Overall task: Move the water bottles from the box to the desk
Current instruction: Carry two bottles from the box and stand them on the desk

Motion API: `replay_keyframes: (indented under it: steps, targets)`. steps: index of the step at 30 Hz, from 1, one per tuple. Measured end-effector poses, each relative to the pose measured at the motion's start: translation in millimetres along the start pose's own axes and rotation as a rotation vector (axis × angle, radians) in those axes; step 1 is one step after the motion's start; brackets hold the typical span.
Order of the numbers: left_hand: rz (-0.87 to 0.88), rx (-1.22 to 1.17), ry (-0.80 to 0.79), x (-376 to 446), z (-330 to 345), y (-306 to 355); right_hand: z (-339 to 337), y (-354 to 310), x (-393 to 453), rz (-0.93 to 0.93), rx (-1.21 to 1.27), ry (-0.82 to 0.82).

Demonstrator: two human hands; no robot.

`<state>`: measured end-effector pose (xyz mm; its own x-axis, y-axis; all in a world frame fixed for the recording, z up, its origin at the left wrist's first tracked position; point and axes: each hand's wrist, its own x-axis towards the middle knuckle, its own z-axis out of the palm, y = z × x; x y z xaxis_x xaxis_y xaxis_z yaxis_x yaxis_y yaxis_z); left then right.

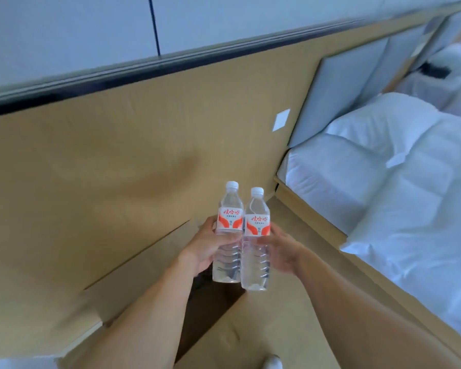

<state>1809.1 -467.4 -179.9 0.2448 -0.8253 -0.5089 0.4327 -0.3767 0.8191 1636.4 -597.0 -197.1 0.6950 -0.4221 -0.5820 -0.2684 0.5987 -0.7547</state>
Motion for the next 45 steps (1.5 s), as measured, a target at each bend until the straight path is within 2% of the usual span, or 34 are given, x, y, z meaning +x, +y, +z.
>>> replay_keyframes:
  steps: [3,8,13,18,30,41,45]
  targets:
    - [0.013,0.009,-0.047,0.6,46.4,9.5,-23.6,-6.7,-43.8,-0.095,0.047,0.1]
    - [-0.003,0.044,-0.228,-2.5,126.6,15.8,-70.1,-12.3,-116.4,-0.209,0.142,0.216]
    - [-0.036,0.193,-0.371,-8.3,215.4,-1.0,-131.4,8.5,-190.5,-0.268,0.21,0.355]
    - [-0.052,0.314,-0.467,-27.0,315.1,-37.7,-190.9,53.6,-276.9,-0.357,0.286,0.442]
    - [-0.186,0.473,-0.767,-98.6,526.8,-149.4,-285.0,177.3,-482.1,-0.423,0.425,0.752]
    - [-0.266,0.678,-1.145,-191.9,689.4,-251.3,-310.2,292.5,-640.9,-0.512,0.663,1.13]
    - [-0.333,0.655,-1.284,-224.3,733.8,-280.7,-313.3,327.0,-683.3,-0.526,0.739,1.254]
